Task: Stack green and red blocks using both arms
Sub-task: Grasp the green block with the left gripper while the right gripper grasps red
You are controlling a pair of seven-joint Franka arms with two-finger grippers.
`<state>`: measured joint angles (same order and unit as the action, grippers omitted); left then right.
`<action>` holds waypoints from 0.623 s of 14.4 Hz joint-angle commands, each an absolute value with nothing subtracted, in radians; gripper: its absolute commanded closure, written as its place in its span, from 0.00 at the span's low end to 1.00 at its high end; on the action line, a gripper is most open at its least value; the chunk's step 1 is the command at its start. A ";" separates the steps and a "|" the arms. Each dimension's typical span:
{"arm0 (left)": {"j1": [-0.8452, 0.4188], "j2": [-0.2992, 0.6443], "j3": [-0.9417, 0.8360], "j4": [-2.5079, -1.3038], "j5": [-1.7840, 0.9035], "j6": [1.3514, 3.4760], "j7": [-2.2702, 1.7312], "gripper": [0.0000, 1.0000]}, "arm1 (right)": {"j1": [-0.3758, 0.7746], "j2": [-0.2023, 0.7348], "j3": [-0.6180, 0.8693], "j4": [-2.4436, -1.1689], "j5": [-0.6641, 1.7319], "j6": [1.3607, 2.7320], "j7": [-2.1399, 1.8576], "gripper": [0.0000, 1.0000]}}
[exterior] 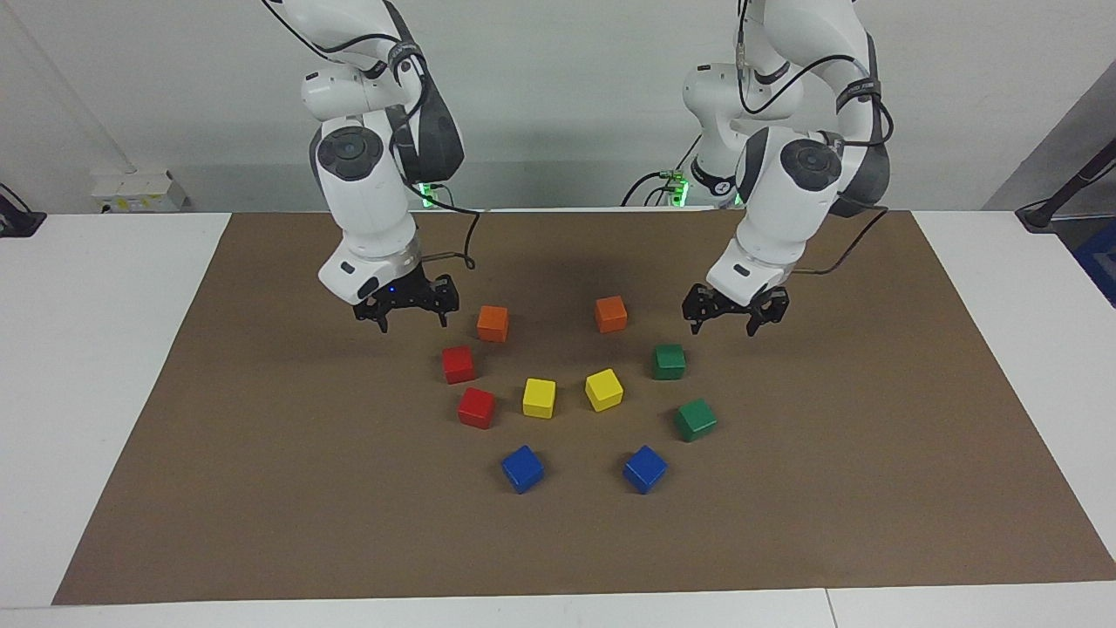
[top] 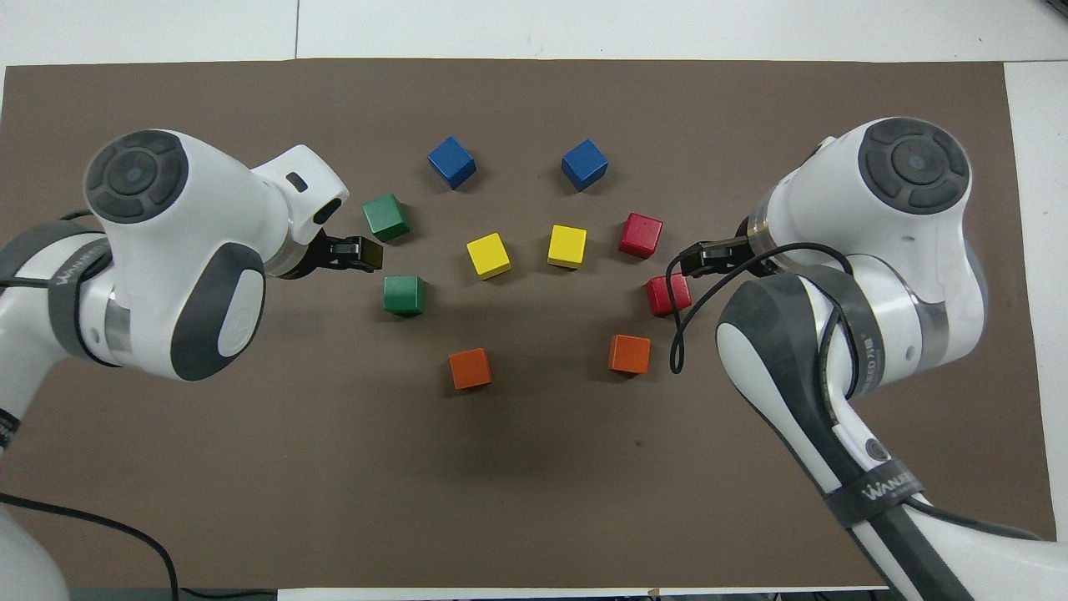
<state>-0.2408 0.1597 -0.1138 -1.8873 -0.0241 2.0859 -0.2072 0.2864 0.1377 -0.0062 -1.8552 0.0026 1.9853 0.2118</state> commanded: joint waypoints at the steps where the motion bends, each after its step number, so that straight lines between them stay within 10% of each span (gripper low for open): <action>1: -0.282 0.195 -0.098 -1.910 -0.034 2.158 -0.216 0.00 | 0.304 0.149 -0.008 -1.862 0.008 2.016 0.250 0.00; 9: -0.321 0.279 -0.097 -1.959 -0.034 2.259 -0.288 0.00 | 0.362 0.233 -0.009 -1.907 0.009 2.212 0.279 0.00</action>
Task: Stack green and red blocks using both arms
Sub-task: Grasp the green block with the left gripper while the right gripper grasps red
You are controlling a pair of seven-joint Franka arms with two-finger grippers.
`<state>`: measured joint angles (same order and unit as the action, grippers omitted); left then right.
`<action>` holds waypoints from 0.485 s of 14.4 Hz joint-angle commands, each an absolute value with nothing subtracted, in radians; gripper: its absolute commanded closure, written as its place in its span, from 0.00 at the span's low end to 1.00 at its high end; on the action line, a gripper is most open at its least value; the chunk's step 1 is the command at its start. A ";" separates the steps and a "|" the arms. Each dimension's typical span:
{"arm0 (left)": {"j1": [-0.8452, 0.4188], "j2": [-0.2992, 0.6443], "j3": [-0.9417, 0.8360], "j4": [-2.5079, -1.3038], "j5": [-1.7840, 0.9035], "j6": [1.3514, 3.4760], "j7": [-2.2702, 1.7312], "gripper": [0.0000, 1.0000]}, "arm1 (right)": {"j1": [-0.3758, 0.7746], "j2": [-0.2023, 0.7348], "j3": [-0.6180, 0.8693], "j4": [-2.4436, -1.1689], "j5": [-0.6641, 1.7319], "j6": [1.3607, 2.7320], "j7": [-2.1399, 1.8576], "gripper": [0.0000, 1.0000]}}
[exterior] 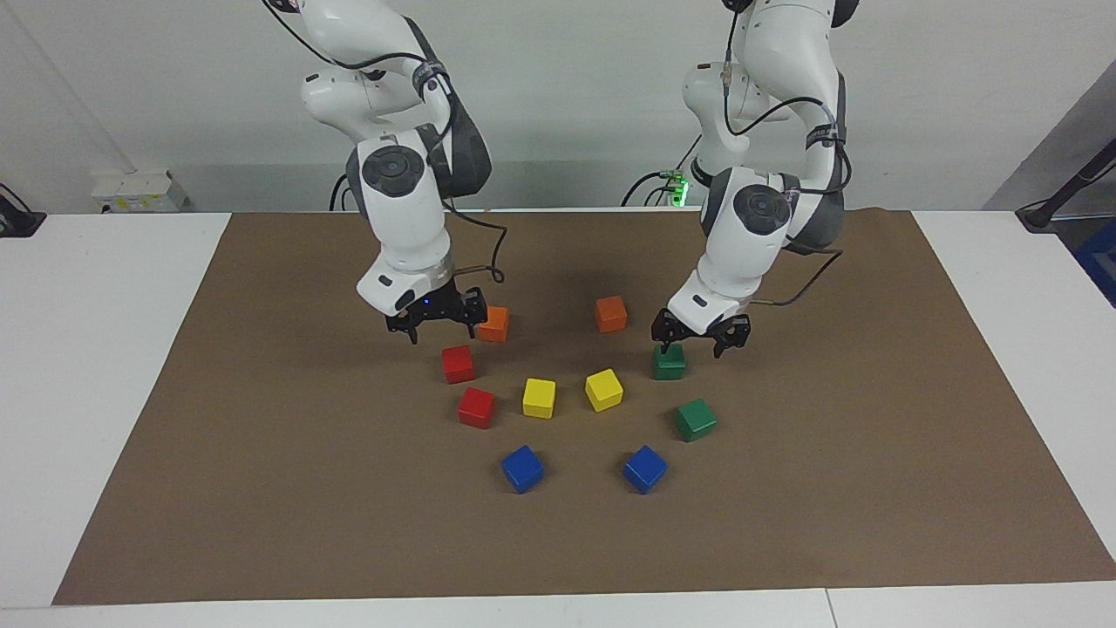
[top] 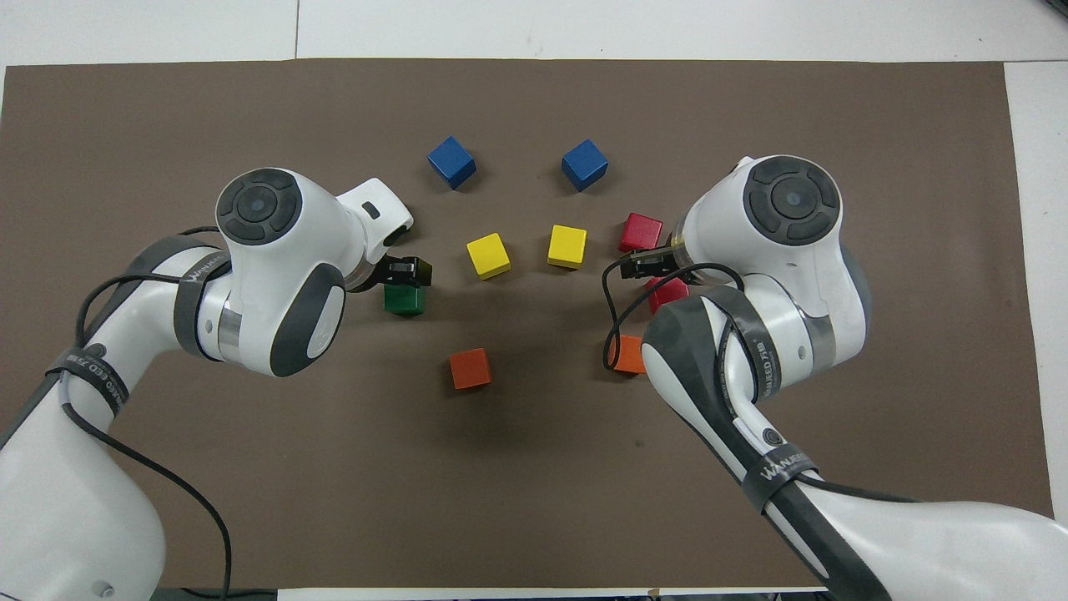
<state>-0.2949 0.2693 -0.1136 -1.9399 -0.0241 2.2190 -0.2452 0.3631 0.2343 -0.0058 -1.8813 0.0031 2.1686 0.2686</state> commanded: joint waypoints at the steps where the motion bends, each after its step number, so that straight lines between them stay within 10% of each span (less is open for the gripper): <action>1: -0.337 0.284 -0.097 -1.959 -0.034 2.266 -0.297 0.00 | 0.361 0.232 -0.009 -1.917 0.009 2.223 0.273 0.00; 7: -0.342 0.287 -0.095 -1.991 -0.026 2.273 -0.307 0.00 | 0.319 0.213 -0.009 -1.995 0.008 2.291 0.195 0.00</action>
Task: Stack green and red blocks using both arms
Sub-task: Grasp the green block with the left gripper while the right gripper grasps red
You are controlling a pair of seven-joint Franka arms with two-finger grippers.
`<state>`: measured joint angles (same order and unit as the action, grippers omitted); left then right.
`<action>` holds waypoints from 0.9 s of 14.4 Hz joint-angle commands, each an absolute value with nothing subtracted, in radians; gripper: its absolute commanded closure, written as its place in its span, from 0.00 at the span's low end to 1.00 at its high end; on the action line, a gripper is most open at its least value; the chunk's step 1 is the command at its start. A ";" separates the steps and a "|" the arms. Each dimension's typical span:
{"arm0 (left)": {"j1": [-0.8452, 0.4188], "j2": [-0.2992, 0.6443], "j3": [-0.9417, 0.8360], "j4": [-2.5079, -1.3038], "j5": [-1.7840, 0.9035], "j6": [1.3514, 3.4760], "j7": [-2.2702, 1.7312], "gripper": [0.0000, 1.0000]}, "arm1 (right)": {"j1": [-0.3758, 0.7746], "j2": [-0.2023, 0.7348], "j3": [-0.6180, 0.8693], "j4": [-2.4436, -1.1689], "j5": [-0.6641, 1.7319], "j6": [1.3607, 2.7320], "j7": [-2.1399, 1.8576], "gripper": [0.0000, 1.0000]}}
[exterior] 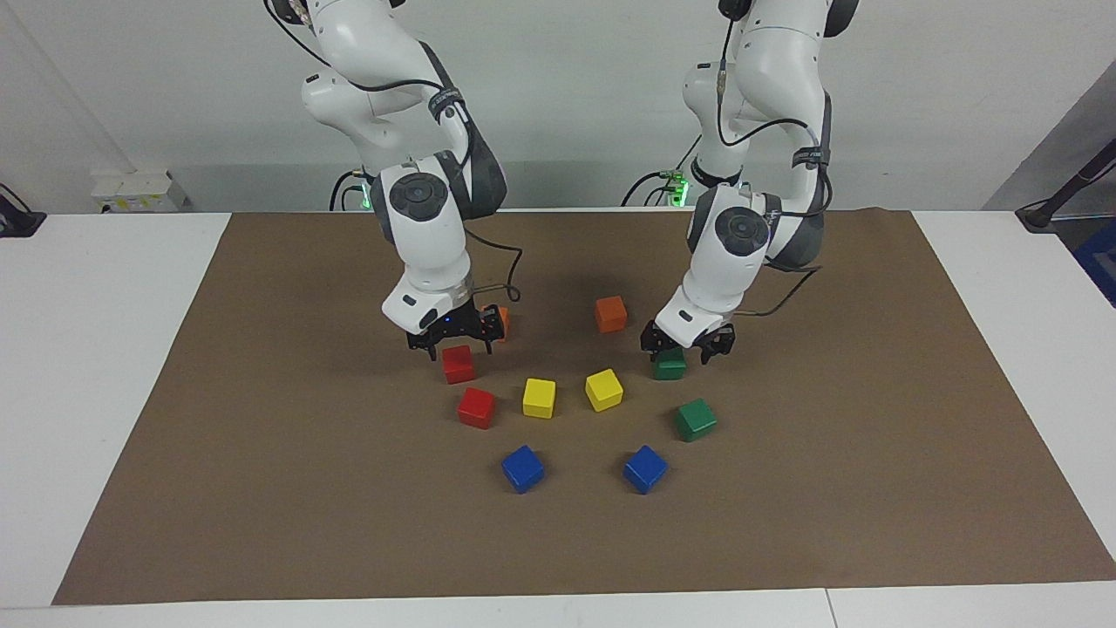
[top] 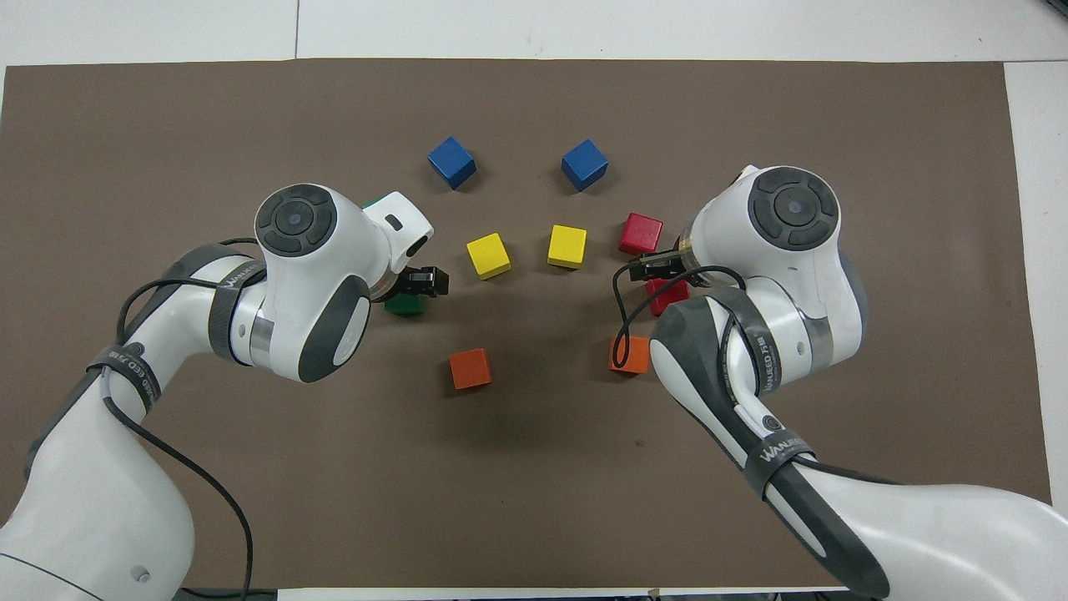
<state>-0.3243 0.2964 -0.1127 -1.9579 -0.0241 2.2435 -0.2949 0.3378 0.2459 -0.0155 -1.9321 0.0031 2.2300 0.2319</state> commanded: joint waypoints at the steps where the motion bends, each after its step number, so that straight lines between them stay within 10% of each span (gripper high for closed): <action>1: -0.342 0.287 -0.095 -2.003 -0.026 2.289 -0.308 0.00 | 0.319 0.215 -0.009 -2.008 0.008 2.313 0.195 0.00; 13: -0.354 0.331 -0.094 -2.016 0.011 2.393 -0.307 0.08 | 0.330 0.227 -0.009 -2.014 0.009 2.321 0.202 0.00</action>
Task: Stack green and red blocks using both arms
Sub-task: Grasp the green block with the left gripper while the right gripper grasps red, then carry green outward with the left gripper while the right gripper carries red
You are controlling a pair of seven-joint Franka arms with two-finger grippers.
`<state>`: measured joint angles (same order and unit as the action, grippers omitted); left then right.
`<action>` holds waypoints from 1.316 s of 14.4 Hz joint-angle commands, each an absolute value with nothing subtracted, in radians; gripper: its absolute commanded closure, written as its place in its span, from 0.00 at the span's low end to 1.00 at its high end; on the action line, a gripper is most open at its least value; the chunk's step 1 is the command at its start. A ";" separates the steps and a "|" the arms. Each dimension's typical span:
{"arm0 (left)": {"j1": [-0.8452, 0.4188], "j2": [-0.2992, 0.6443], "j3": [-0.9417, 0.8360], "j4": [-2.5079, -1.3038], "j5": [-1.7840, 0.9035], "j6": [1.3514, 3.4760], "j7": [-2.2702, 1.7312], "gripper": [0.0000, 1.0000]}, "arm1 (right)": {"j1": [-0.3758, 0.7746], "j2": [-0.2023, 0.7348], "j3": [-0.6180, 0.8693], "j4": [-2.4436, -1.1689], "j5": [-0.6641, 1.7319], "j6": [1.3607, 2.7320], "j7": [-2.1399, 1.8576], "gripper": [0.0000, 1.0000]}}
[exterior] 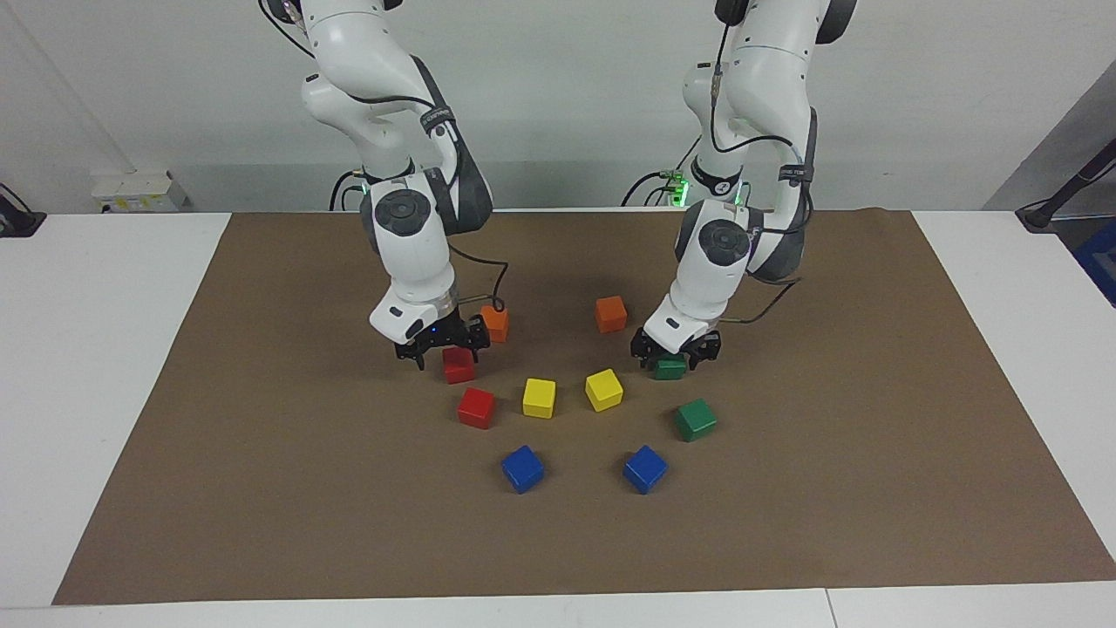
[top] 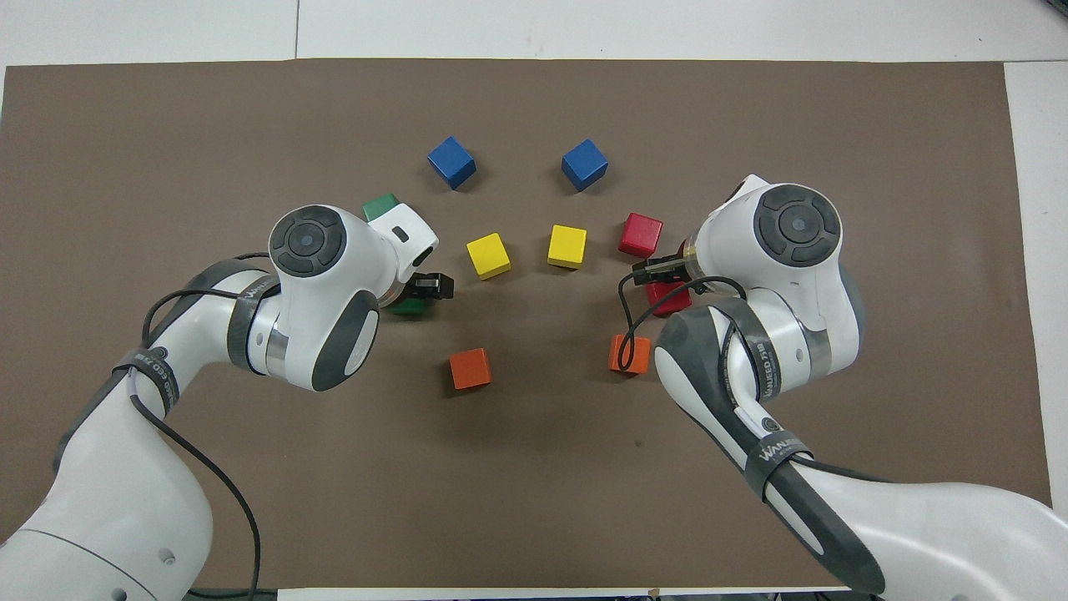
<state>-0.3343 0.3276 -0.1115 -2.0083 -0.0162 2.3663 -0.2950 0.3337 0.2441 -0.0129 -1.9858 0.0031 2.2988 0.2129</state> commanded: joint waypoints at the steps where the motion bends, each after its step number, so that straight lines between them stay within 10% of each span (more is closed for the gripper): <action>1: -0.356 0.331 -0.094 -2.016 0.015 2.390 -0.307 0.32 | 0.330 0.227 -0.009 -2.017 0.008 2.321 0.204 0.00; 2: -0.354 0.331 -0.094 -2.016 0.041 2.381 -0.302 0.84 | 0.331 0.227 -0.009 -2.017 0.008 2.321 0.207 0.00; 3: -0.353 0.330 -0.094 -2.019 0.060 2.376 -0.301 1.00 | 0.330 0.227 -0.009 -2.019 0.008 2.321 0.206 0.00; 19: -0.034 0.034 -0.097 -1.898 -0.034 1.948 -0.149 1.00 | 0.339 0.218 -0.009 -2.079 0.008 2.372 0.216 0.00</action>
